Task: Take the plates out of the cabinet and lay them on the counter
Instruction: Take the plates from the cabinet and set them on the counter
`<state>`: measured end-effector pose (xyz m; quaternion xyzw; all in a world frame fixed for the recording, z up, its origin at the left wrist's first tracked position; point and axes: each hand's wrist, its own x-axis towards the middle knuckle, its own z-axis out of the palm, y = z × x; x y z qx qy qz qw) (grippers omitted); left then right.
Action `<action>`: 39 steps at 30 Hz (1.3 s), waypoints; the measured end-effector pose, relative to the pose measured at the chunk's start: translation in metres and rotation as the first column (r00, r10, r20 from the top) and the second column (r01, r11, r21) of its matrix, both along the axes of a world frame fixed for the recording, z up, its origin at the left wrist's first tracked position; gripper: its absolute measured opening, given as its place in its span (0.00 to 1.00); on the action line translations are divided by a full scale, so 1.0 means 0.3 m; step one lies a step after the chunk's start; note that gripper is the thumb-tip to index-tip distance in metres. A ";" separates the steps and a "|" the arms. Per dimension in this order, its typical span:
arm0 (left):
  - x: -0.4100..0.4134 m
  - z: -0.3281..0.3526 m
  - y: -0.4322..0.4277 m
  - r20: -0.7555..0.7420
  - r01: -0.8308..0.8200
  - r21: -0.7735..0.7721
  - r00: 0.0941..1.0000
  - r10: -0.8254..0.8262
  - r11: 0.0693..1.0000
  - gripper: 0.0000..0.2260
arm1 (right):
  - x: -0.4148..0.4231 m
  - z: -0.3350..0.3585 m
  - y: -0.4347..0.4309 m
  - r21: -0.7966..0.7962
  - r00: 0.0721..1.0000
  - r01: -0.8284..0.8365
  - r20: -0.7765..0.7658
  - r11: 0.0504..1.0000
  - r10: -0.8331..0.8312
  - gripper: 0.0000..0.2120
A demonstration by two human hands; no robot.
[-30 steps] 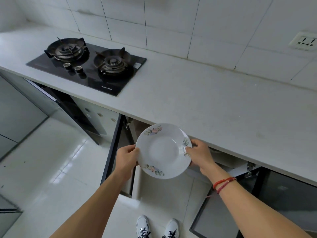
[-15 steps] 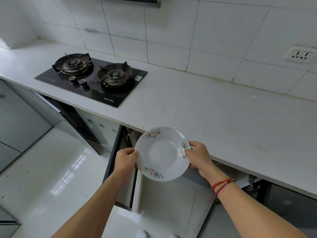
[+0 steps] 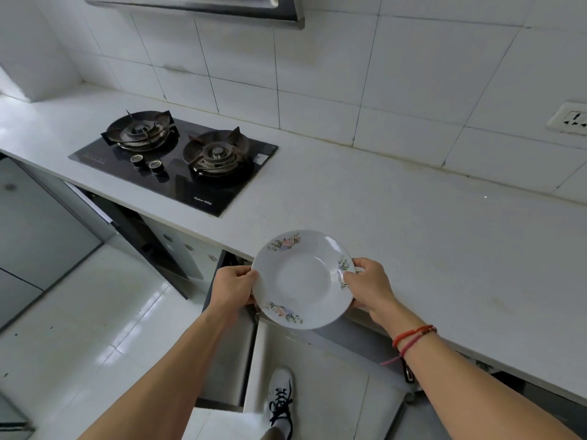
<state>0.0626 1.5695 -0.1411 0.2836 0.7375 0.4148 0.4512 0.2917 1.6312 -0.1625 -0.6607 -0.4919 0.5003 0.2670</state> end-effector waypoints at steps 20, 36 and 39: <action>-0.284 -0.169 0.617 -0.013 0.055 -0.089 0.998 -0.057 0.994 0.09 | -0.261 -0.129 0.533 -0.107 0.991 0.132 0.029 0.985 -0.129 0.13; -0.324 -0.233 0.766 -0.023 -0.011 -0.134 1.000 0.008 0.991 0.10 | -0.312 -0.213 0.720 -0.108 0.993 0.061 0.104 0.992 -0.049 0.12; -0.324 -0.250 0.796 -0.030 -0.005 -0.147 1.000 0.000 0.989 0.12 | -0.312 -0.240 0.737 -0.094 0.988 0.054 0.148 0.994 -0.040 0.11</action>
